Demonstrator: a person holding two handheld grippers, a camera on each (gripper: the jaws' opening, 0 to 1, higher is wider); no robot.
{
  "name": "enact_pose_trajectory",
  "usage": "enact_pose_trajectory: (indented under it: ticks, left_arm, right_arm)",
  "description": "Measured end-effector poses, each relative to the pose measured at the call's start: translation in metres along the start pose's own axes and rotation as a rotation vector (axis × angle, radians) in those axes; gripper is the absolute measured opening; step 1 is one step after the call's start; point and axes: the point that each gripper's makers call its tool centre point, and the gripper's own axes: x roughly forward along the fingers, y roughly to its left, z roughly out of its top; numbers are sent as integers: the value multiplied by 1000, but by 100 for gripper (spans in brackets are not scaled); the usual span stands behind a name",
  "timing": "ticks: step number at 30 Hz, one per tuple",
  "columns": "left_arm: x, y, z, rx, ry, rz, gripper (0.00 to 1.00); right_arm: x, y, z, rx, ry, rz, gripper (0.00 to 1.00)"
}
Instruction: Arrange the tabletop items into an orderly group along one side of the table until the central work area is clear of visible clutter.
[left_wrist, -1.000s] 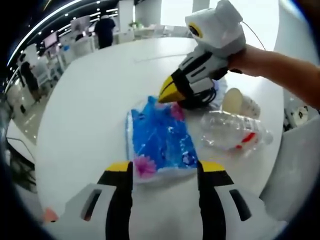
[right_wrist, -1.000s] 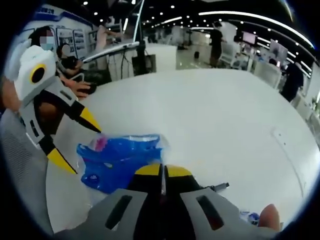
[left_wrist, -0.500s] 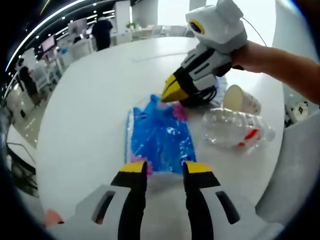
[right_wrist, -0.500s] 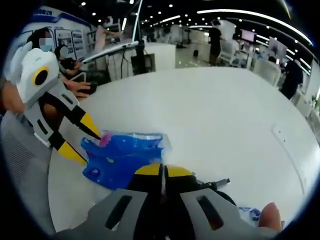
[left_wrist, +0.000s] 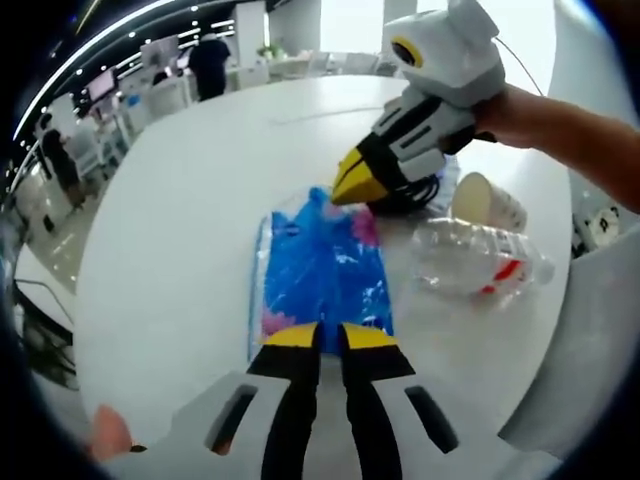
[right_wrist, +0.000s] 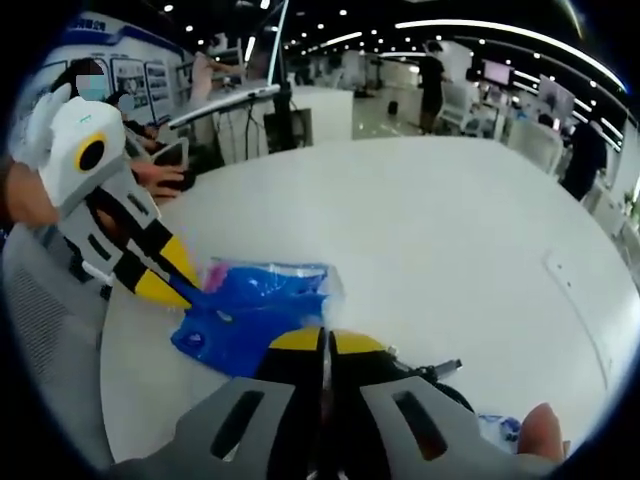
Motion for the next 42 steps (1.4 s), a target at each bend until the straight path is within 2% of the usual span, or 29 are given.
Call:
enact_pose_trajectory:
  ticks: [3, 13, 20, 27, 31, 37, 42]
  left_arm:
    - [0, 2, 0, -3, 0, 8, 0]
    - [-5, 5, 8, 8, -13, 21, 0]
    - [-12, 1, 23, 71, -10, 7, 0]
    - [-20, -5, 49, 148, -28, -2, 0]
    - [-22, -14, 66, 203, -36, -21, 0]
    - [-22, -30, 84, 269, -52, -46, 0]
    - [-18, -52, 95, 309, -62, -84, 0]
  right_arm:
    - [-1, 1, 0, 0, 0, 3, 3]
    - [-9, -1, 6, -1, -15, -4, 2]
    - [-24, -4, 12, 5, -38, -31, 2]
    - [-56, -17, 19, 28, -78, -83, 2]
    - [-72, -22, 18, 35, -88, -114, 2]
    - [-100, -30, 8, 60, -98, -167, 2]
    - [-122, -33, -4, 81, -103, -204, 2]
